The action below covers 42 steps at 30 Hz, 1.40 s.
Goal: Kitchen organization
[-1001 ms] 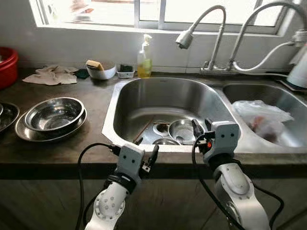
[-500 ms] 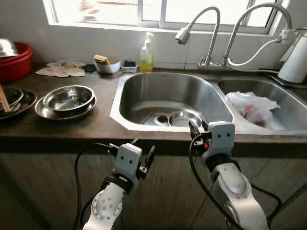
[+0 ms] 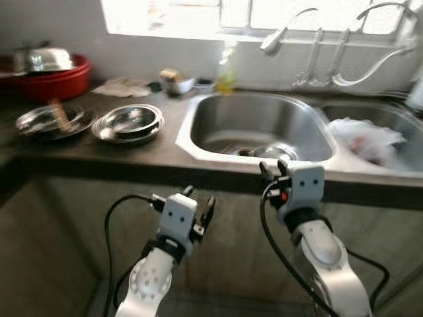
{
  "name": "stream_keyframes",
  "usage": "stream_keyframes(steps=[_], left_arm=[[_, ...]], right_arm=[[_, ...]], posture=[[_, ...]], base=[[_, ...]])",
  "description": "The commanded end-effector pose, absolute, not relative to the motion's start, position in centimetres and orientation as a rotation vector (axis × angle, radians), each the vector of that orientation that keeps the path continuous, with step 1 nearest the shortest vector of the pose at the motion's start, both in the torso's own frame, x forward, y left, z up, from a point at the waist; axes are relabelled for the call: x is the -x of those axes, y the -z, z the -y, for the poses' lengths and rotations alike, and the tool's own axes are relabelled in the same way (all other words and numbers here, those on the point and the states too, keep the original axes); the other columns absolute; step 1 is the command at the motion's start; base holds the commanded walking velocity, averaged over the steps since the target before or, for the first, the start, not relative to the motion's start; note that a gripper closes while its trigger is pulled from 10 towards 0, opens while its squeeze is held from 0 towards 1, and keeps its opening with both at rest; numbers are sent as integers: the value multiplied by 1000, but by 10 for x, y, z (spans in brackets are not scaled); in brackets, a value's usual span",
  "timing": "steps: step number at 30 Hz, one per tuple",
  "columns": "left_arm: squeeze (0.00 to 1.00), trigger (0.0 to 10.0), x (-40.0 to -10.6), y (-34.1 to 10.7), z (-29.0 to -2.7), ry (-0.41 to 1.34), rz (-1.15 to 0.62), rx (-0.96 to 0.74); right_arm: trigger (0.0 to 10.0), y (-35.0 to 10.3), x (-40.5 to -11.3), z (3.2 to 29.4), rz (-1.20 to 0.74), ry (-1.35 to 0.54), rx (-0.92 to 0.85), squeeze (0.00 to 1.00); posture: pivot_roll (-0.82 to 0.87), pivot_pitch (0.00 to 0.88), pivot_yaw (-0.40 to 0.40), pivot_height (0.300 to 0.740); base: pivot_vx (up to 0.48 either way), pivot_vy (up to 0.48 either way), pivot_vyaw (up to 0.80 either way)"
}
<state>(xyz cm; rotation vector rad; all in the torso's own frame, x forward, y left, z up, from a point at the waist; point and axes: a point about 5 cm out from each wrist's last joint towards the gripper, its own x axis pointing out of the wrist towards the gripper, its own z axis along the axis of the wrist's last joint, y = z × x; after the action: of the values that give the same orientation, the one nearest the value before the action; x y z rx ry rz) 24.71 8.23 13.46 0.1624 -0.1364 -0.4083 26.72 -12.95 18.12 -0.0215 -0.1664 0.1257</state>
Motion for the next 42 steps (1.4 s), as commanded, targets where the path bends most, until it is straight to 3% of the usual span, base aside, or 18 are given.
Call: stream_keyframes(steps=[1,12,32,42], left_arm=[[0,10000,-249,-134,-85,395,125,-175],[0,10000,-249,-135,-86,372,137,-179],[0,10000,-253,-141,-87,359,156,-178],[0,10000,-254,-140,-87,358,153,-176]], right_arm=[[10000,-184,-268,130,177,-123,21,0],[10000,-186,-271,132,180,-122,23,0],[10000,-227,-288,143,339,-132,62,0],[10000,-237,-296,142,366,-158,53,0]], posture=[[28,0,-60,740],[30,0,-62,740],[31,0,-62,740],[29,0,-60,740]], base=[[0,0,800],[122,0,768],[286,0,0],[289,0,453]])
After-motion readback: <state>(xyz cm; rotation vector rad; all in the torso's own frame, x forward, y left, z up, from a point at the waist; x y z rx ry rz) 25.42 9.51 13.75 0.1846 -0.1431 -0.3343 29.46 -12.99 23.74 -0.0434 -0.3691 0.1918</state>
